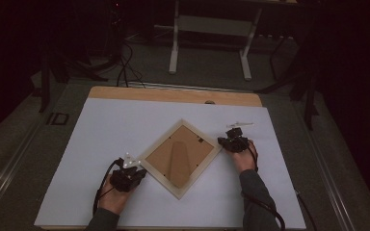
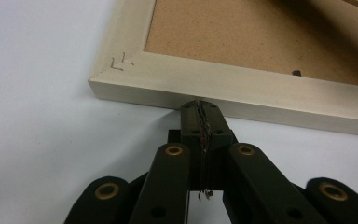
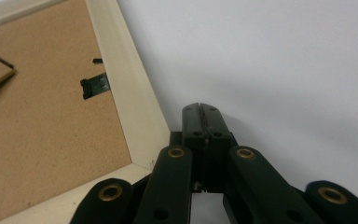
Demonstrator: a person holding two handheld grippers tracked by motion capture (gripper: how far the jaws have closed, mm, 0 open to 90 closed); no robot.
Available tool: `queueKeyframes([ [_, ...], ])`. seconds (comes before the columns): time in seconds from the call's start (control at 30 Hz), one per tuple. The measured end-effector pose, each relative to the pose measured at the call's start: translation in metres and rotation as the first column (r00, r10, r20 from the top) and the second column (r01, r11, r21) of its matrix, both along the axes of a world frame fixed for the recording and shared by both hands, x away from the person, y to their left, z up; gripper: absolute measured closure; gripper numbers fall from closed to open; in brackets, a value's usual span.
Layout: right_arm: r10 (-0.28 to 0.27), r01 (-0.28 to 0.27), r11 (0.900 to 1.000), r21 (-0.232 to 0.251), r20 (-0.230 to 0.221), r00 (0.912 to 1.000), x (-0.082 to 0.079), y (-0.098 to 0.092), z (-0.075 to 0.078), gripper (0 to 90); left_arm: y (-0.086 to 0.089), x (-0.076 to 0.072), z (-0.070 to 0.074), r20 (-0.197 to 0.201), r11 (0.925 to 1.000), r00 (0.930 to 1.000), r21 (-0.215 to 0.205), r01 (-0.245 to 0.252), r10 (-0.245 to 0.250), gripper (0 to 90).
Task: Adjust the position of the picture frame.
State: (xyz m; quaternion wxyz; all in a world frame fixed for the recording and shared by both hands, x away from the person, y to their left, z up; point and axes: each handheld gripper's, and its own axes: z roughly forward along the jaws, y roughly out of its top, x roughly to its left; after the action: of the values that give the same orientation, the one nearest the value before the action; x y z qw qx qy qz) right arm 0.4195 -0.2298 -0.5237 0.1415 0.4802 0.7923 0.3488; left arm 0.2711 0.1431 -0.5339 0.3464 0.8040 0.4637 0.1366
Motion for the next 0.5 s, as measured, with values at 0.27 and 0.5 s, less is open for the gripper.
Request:
queueKeyframes([
  [0.27, 0.019, -0.02, 0.999, -0.028, -0.011, 0.9997, -0.0014, -0.0003, -0.0002, 90.0, -0.0014, 0.0011, -0.0003, -0.002, 0.9999, 0.9999, -0.008, -0.01, 0.01, 90.0],
  [0.5, 0.044, -0.045, 0.998, -0.05, -0.02, 0.9988, -0.0027, 0.0003, -0.0019, 90.0, -0.0026, 0.0025, -0.0004, -0.003, 0.9997, 0.9998, -0.011, -0.021, 0.021, 90.0],
])
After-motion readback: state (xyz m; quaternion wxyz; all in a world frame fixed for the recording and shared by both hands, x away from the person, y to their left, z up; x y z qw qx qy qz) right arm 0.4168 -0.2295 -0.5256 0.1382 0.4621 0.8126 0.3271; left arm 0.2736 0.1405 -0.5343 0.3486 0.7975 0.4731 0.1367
